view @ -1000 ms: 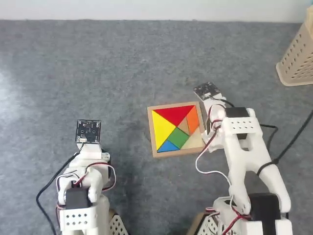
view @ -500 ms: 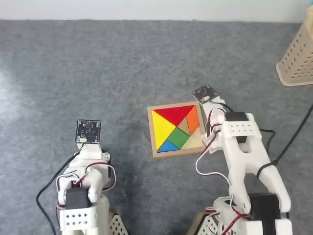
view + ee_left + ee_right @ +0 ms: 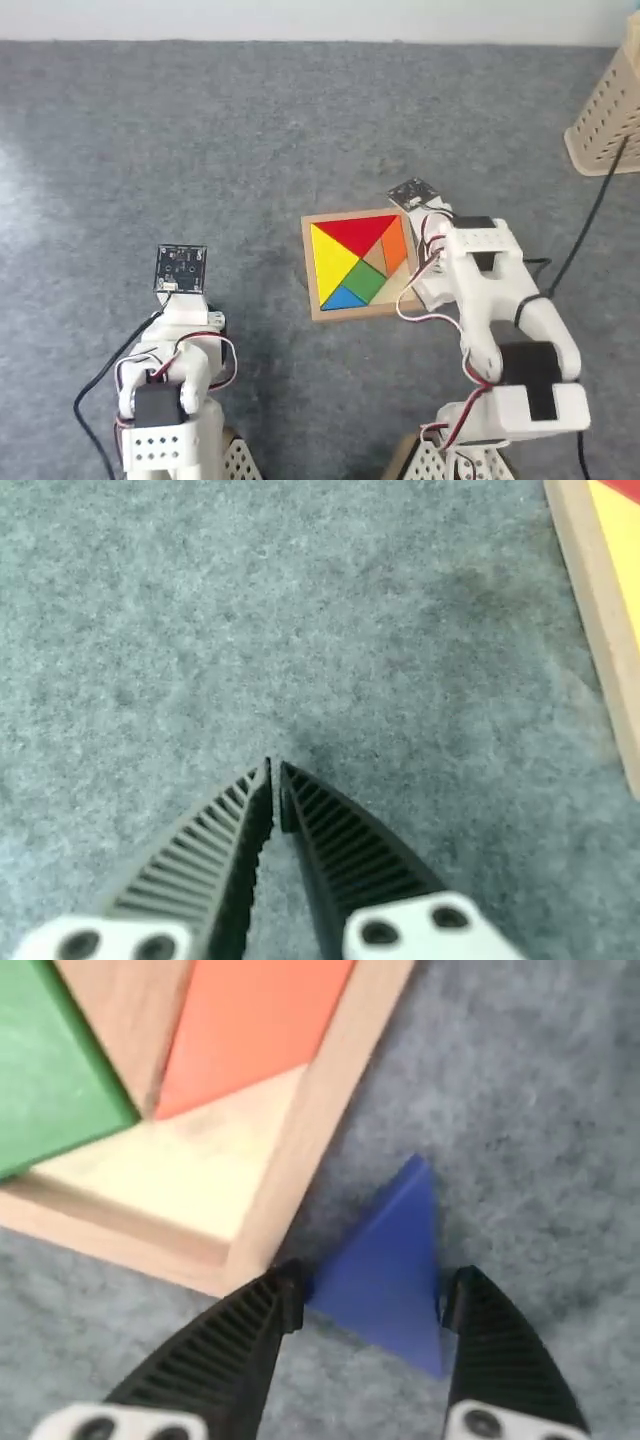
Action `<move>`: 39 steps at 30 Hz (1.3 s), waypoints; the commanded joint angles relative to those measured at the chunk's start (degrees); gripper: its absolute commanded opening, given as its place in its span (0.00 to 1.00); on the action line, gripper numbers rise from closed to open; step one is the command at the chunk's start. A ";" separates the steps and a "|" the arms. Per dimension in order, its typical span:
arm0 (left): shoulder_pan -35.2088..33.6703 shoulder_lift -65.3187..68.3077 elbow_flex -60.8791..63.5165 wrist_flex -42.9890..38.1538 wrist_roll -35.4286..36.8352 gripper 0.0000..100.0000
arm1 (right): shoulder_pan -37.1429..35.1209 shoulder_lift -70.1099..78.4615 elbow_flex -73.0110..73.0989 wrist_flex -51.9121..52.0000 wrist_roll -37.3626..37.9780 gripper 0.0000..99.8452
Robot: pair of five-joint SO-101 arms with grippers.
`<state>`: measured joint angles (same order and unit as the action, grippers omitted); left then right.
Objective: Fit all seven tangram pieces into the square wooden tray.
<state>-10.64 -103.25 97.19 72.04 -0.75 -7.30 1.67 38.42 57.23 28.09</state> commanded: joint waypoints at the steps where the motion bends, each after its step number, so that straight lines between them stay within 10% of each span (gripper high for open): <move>1: 0.35 -0.88 -0.66 0.18 0.44 0.01 | 1.45 2.07 -4.40 -0.04 -0.09 0.24; 9: 0.35 -0.88 -0.66 0.18 0.44 0.01 | 11.74 5.05 -13.36 -0.04 -8.53 0.01; 21: 0.35 -0.88 -0.66 0.18 0.44 0.01 | 11.30 6.81 -22.15 7.25 -9.76 0.22; 39: 0.35 -0.88 -0.66 0.18 0.44 0.01 | 7.34 11.56 -24.09 5.23 -7.82 0.19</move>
<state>-10.64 -103.25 97.19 72.04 -0.75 -1.05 12.04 18.11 64.62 18.95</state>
